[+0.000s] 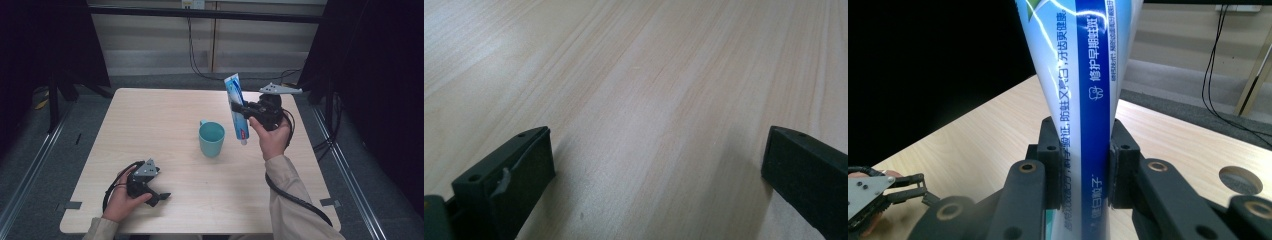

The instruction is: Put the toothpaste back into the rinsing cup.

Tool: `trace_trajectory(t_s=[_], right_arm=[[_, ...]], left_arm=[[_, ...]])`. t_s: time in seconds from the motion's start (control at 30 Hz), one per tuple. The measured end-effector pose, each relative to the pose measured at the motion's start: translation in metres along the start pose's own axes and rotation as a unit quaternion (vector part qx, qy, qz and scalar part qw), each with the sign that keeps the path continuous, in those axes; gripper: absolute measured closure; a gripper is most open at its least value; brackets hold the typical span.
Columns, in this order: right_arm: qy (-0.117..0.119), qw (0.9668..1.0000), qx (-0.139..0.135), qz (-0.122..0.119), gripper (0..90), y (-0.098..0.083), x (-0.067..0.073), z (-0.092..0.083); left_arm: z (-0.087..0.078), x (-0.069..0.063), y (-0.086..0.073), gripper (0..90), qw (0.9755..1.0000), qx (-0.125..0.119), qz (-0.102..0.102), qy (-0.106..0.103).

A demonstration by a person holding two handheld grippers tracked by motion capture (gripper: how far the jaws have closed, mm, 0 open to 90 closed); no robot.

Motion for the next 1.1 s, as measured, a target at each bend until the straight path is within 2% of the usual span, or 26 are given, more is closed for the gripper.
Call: trace_trajectory(t_s=[1.1], right_arm=[[0.004,0.9996,-0.026,-0.008,74.0,0.023,0.007,0.013]], left_arm=[[0.0,0.0,0.0,0.0,1.0,0.0,0.001,0.001]])
Point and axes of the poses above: each handheld gripper's, and its own axes: z roughly forward along the jaws, y roughly out of its top, x roughly to its left, the point moved 8 cm from there along z, roughly forward along the jaws, and after that the axes turned 12 degrees about x, right-handed, at the moved point
